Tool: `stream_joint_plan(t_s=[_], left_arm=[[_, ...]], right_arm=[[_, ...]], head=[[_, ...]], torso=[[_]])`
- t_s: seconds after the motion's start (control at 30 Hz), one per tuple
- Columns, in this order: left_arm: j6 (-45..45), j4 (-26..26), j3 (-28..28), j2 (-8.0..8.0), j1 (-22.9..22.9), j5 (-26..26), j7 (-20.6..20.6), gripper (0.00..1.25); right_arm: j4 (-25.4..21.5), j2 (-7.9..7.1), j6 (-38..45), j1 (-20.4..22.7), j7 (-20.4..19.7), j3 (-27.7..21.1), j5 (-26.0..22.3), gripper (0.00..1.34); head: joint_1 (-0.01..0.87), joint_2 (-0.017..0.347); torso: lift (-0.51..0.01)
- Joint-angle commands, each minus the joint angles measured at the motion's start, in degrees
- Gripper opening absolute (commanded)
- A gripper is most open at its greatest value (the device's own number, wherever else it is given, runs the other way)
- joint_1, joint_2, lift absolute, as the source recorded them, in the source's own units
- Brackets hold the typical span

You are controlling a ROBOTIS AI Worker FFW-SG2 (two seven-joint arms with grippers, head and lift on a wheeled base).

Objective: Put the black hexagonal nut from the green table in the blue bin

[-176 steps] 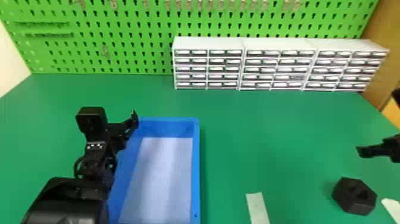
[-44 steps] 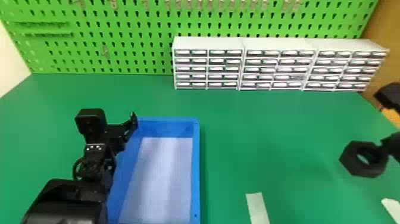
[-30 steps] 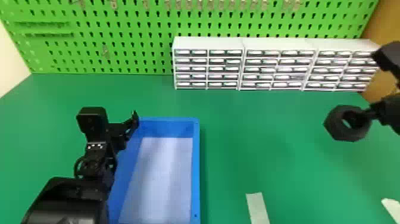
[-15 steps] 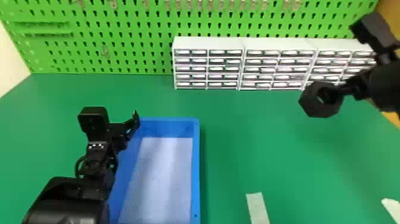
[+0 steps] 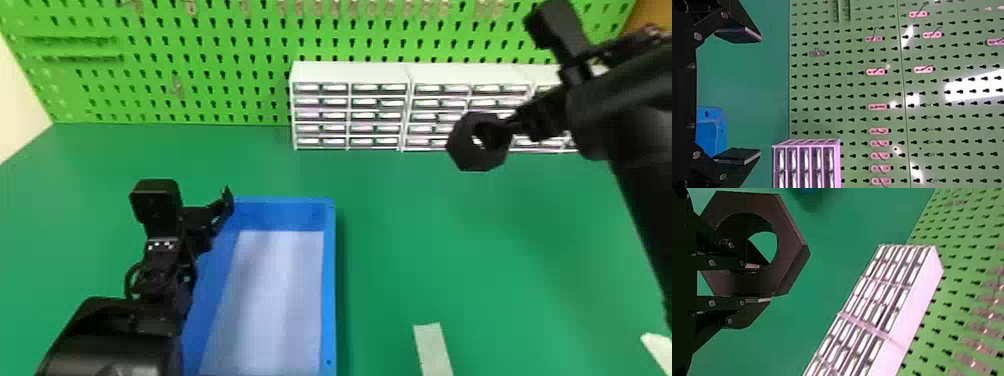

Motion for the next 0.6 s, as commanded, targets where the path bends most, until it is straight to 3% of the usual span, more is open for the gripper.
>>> stream_joint_plan(t_s=[0.0,0.3,0.57], left_arm=[[0.0,-0.1,0.1,0.00,0.1,0.0,0.0,1.00],[0.0,-0.1,0.5,0.00,0.2,0.0,0.0,1.00],[0.0,-0.1,0.5,0.00,0.2,0.1,0.0,1.00]], right_arm=[[1.4,2.23,-1.4,-1.3,-3.3,2.0,-6.1,0.27],[3.2,5.75,-4.1,-2.9,-10.1,4.8,-16.7,0.27],[5.0,7.42,-6.7,-4.1,-14.5,9.6,-25.2,0.27]], head=[[0.686,0.051],[0.686,0.051],[0.686,0.051]], torso=[[-0.096],[-0.096],[-0.096]])
